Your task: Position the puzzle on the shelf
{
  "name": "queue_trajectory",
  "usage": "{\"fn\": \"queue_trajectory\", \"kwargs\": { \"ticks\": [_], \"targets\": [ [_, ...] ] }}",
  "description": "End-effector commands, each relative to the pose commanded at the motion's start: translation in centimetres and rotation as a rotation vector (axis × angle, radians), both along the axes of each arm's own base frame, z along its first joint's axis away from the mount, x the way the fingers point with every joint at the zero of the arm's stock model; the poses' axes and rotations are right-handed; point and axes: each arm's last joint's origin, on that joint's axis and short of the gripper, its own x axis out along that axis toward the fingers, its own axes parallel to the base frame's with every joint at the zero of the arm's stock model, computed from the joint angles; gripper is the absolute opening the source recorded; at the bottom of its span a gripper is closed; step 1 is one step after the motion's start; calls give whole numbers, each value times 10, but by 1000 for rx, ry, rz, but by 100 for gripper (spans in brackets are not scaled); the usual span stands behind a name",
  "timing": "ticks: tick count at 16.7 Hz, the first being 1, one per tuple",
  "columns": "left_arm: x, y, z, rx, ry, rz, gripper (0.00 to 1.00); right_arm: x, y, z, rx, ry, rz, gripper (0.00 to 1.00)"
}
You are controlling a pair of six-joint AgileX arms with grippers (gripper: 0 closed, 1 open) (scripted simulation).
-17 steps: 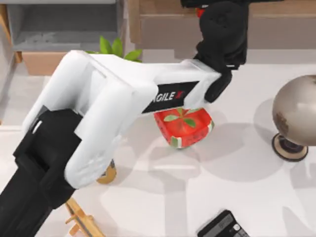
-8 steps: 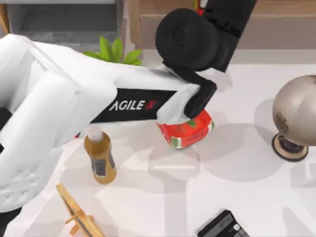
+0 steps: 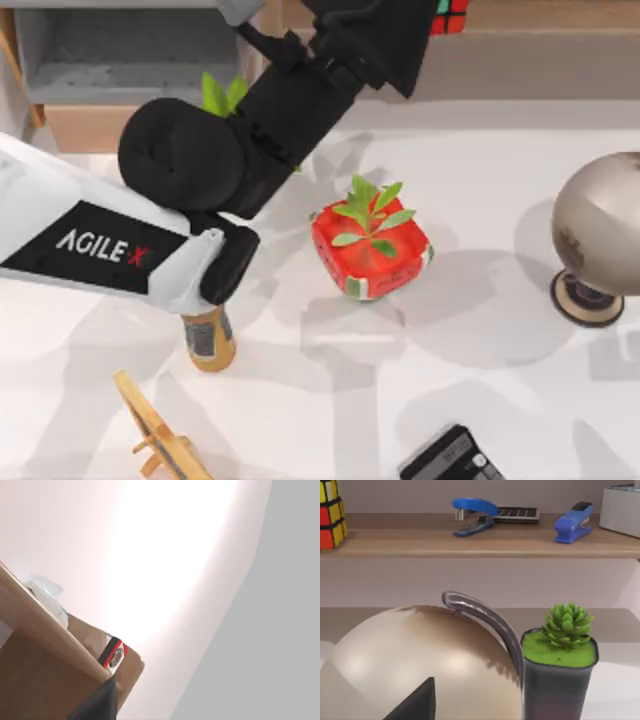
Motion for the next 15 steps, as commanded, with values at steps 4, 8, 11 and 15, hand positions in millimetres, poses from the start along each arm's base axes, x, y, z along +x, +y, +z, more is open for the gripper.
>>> {"fn": "queue_trajectory", "kwargs": {
  "ticks": [4, 8, 11, 15],
  "targets": [
    [5, 95, -54, 81, 315, -44, 100, 0, 0, 0, 0, 0, 0, 100],
    [-11, 193, -106, 34, 699, 38, 100, 0, 0, 0, 0, 0, 0, 100],
    [-35, 267, -132, -114, 928, 184, 100, 0, 0, 0, 0, 0, 0, 100],
    [-62, 347, -147, -337, 1035, 401, 100, 0, 0, 0, 0, 0, 0, 100]
  ]
}}
